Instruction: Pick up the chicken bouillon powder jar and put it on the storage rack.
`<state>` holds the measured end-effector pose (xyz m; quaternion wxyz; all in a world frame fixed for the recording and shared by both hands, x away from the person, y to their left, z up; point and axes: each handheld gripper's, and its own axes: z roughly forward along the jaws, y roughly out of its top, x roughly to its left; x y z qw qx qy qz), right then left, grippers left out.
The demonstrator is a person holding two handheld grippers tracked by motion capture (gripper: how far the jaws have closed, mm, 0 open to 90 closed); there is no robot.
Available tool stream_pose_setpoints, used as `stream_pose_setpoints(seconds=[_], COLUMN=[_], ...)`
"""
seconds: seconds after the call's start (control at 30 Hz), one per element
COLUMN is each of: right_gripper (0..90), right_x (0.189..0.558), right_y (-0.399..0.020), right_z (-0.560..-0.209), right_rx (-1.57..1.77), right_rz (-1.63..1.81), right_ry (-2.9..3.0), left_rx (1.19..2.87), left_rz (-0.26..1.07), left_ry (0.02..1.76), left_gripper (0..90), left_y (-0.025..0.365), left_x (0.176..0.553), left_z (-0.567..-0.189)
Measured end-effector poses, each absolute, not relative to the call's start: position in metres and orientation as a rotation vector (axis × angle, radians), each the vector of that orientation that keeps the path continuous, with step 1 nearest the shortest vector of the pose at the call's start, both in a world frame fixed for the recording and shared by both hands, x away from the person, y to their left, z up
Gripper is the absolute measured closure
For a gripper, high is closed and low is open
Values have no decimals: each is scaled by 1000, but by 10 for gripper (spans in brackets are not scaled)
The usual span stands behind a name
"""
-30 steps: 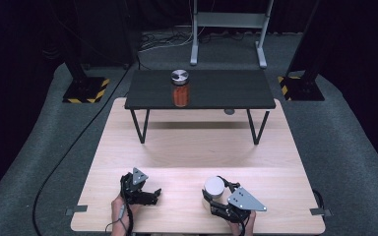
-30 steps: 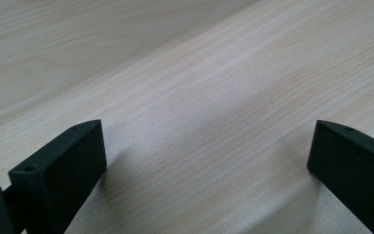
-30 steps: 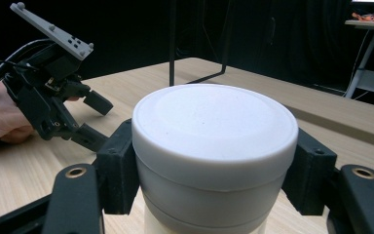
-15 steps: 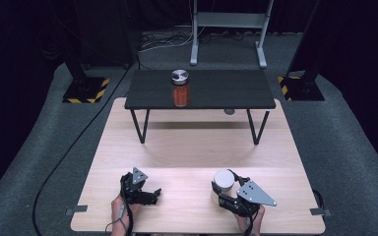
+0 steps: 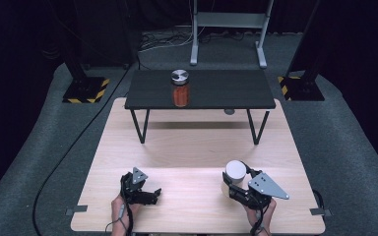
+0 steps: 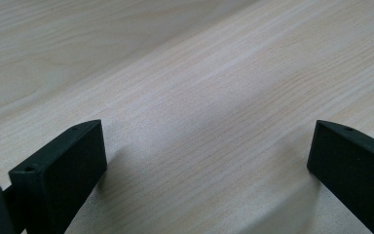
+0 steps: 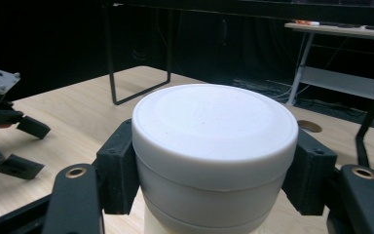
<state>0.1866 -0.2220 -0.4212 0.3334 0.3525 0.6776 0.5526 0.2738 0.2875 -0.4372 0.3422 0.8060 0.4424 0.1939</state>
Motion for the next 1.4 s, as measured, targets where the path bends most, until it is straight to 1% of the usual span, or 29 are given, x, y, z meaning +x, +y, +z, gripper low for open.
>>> stream_pose_setpoints(seconds=[0.37, 0.8, 1.4], right_gripper=[329, 329, 329], right_x=[182, 185, 201], right_y=[-228, -230, -239], right_z=[-408, -398, -381], right_rx=[936, 941, 945], right_rz=[1415, 1388, 1381], right_ry=[1742, 1715, 1689], left_rx=[2092, 2090, 2094], left_rz=[508, 500, 511], left_ry=[1151, 1154, 1144], left_gripper=[4, 4, 7], left_y=[287, 288, 287], left_x=[273, 274, 273], left_z=[-438, -438, -438])
